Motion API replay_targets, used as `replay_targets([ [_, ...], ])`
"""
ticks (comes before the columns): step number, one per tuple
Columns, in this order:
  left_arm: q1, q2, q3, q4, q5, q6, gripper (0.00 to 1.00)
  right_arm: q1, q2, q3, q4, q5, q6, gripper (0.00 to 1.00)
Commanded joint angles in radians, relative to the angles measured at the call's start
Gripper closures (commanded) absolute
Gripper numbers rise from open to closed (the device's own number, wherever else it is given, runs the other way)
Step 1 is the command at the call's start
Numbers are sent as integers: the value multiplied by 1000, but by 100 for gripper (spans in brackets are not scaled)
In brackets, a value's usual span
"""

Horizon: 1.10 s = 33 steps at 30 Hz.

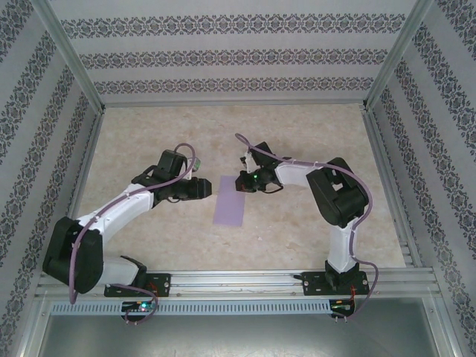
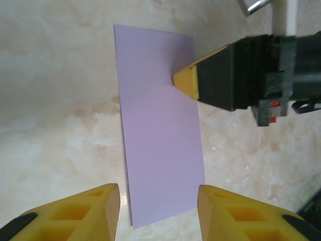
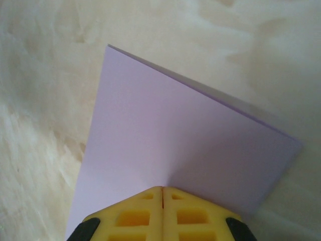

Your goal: Fold a paper plane with a square sheet of paper (fold left side to right side)

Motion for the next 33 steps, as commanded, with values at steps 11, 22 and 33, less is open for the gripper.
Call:
replay_targets([
  [11, -1, 87, 1, 132, 47, -49, 62, -23, -352, -122, 76, -128, 55, 97],
  [22, 0, 88, 46, 99, -36, -16, 64, 134, -412, -463, 363, -107, 321, 100],
  [33, 0, 84, 47, 67, -49, -7, 64, 192, -268, -482, 458, -102, 367, 100],
])
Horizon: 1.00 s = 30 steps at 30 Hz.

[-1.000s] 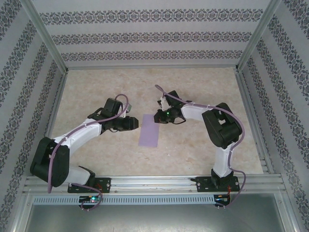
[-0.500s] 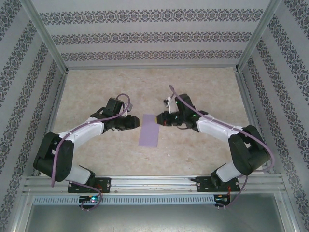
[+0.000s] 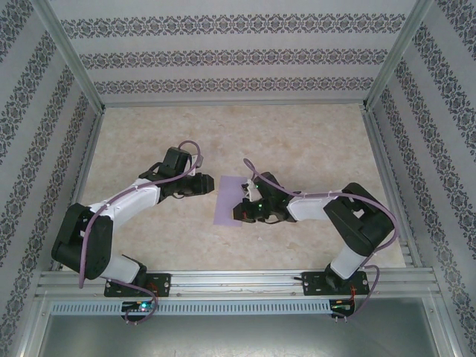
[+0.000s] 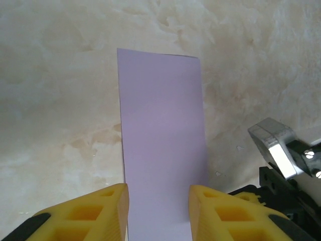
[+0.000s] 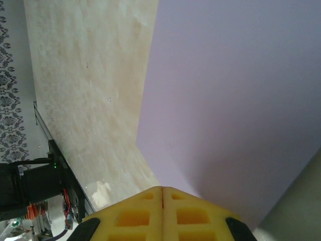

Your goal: Fold a paper plane with a square sheet of paper (fold left side to right side)

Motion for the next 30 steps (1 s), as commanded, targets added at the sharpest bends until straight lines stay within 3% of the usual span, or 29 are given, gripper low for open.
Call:
replay_targets([
  [1, 0, -4, 23, -27, -14, 27, 64, 16, 28, -1, 53, 11, 16, 100],
  [16, 0, 0, 38, -60, -35, 42, 64, 3, 100, 11, -13, 39, -46, 100],
  [22, 1, 15, 25, -35, 14, 24, 64, -47, 68, 7, -78, -20, -190, 100],
  [26, -2, 41, -1, 23, 65, -16, 64, -67, 63, 65, -238, -35, -341, 100],
  [30, -4, 69, -19, 46, 75, -48, 64, -77, 6, 88, -252, -52, -368, 97],
])
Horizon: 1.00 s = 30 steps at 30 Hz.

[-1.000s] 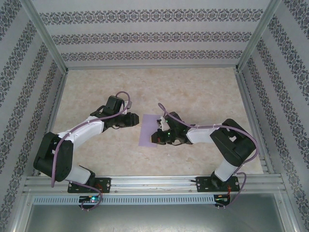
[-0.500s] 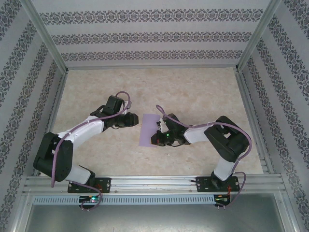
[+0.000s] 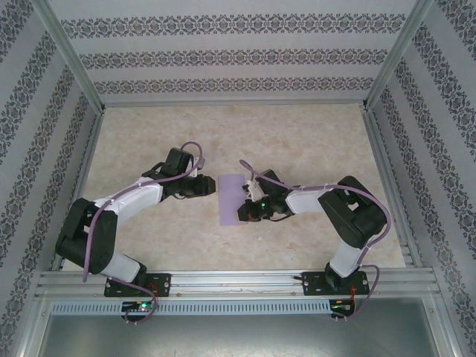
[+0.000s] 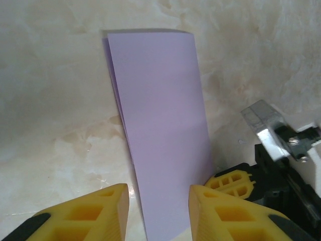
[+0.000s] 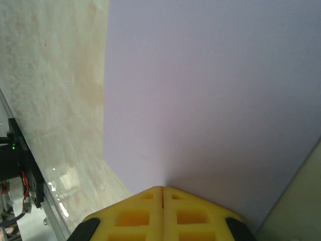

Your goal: Fold a paper plane with a square sheet of paper (fold left side to right side)

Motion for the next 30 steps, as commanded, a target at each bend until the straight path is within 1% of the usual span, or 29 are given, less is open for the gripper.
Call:
replay_targets([
  [1, -4, 26, -23, 44, 32, -41, 64, -7, -70, 33, -74, -24, -86, 95],
  [3, -5, 36, -29, 46, 32, -55, 64, -12, -109, 43, -65, -30, -71, 92],
  [8, -7, 46, -61, 79, 48, -105, 63, -58, -146, 38, -34, -22, -31, 93],
  [12, -14, 50, -80, 78, 55, -148, 63, -87, -102, 49, -42, 29, -20, 98],
  [14, -19, 53, -90, 84, 68, -165, 63, -88, -74, 63, -37, 36, -13, 100],
  [20, -37, 59, -108, 96, 69, -180, 63, -89, -6, 93, -30, 63, -5, 100],
  [26, -58, 74, -106, 90, 78, -187, 63, -94, 28, 83, -29, 105, 1, 100],
  [30, -83, 91, -100, 96, 88, -200, 62, -96, 62, 75, -25, 100, 0, 100],
])
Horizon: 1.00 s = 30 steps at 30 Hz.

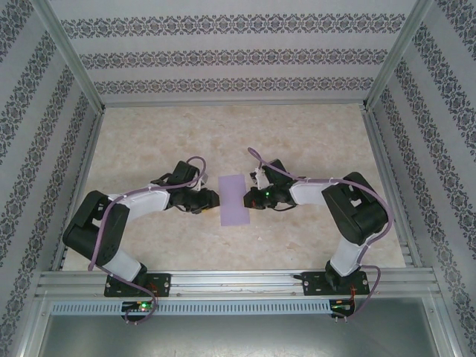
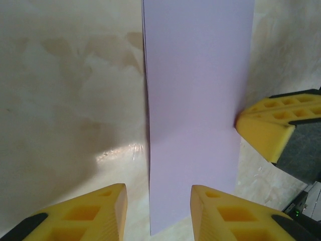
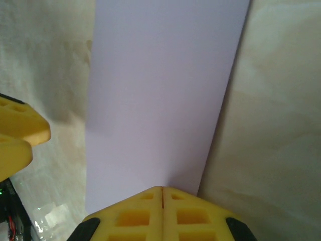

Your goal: Fold a paper plane with a square sheet of paper (fold left side to right side)

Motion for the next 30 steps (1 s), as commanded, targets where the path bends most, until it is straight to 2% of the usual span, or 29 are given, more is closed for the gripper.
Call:
replay_targets([
  [1, -28, 27, 6, 26, 19, -23, 62, -5, 39, 1, 10, 16, 5, 100],
  [12, -77, 119, 38, 68, 19, -63, 63, 6, 37, -23, -1, 38, 3, 100],
  [21, -82, 123, 27, 124, 24, -94, 71, 10, 42, -23, -1, 41, 4, 100],
  [30, -83, 42, 47, -1, -61, -65, 71, 11, 42, -24, -1, 48, 5, 100],
])
